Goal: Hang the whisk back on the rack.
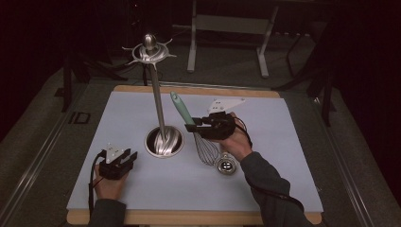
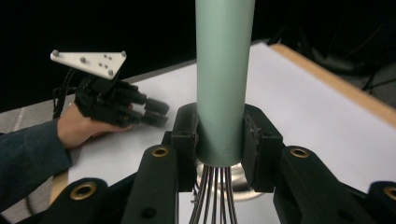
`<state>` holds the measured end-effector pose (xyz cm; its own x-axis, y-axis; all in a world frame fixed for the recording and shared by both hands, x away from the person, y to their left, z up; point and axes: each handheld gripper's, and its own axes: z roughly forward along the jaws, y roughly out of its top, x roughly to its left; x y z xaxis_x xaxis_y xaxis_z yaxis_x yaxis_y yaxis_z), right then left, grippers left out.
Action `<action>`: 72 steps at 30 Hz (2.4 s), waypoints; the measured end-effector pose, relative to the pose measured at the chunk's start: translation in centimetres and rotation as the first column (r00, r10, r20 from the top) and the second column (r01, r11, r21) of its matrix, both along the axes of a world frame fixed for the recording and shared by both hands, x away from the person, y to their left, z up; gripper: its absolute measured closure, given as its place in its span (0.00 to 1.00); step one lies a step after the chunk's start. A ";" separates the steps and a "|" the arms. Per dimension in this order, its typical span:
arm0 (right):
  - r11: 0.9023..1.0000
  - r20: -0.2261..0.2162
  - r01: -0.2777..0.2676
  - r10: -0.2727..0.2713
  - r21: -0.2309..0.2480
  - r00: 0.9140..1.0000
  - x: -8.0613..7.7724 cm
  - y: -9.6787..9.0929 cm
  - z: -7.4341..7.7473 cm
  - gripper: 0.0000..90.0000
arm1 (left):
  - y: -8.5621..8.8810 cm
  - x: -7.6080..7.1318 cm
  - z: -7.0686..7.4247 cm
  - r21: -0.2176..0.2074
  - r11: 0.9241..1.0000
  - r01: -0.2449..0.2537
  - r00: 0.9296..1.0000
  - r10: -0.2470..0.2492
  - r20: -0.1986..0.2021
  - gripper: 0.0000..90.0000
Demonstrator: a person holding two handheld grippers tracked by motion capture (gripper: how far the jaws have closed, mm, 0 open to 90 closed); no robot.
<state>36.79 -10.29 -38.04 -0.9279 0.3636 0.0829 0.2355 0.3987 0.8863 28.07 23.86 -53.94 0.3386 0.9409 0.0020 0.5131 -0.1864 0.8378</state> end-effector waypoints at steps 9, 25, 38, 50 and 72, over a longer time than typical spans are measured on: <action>1.000 0.124 -0.003 0.002 0.009 0.992 -1.4 1.0 2.8 0.77 | 0.0 0.0 0.0 0.000 1.000 0.001 1.000 -0.001 0.000 0.74; 0.997 0.250 0.007 -0.027 0.080 0.968 -1.9 1.3 6.8 0.77 | 0.0 0.0 0.0 0.003 1.000 0.001 1.000 -0.001 -0.001 0.74; 1.000 0.340 0.015 -0.022 0.022 0.940 -2.7 3.0 8.6 0.77 | 0.0 0.0 0.0 0.003 1.000 0.003 1.000 -0.003 -0.001 0.74; 0.996 0.343 0.088 -0.086 0.010 0.935 -1.6 4.3 8.4 0.76 | 0.0 0.0 0.0 0.000 1.000 0.003 1.000 -0.003 -0.001 0.74; 0.994 0.267 0.105 -0.103 0.007 0.958 -1.1 6.5 7.8 0.70 | 0.0 0.0 0.0 -0.001 1.000 0.002 1.000 -0.002 -0.001 0.74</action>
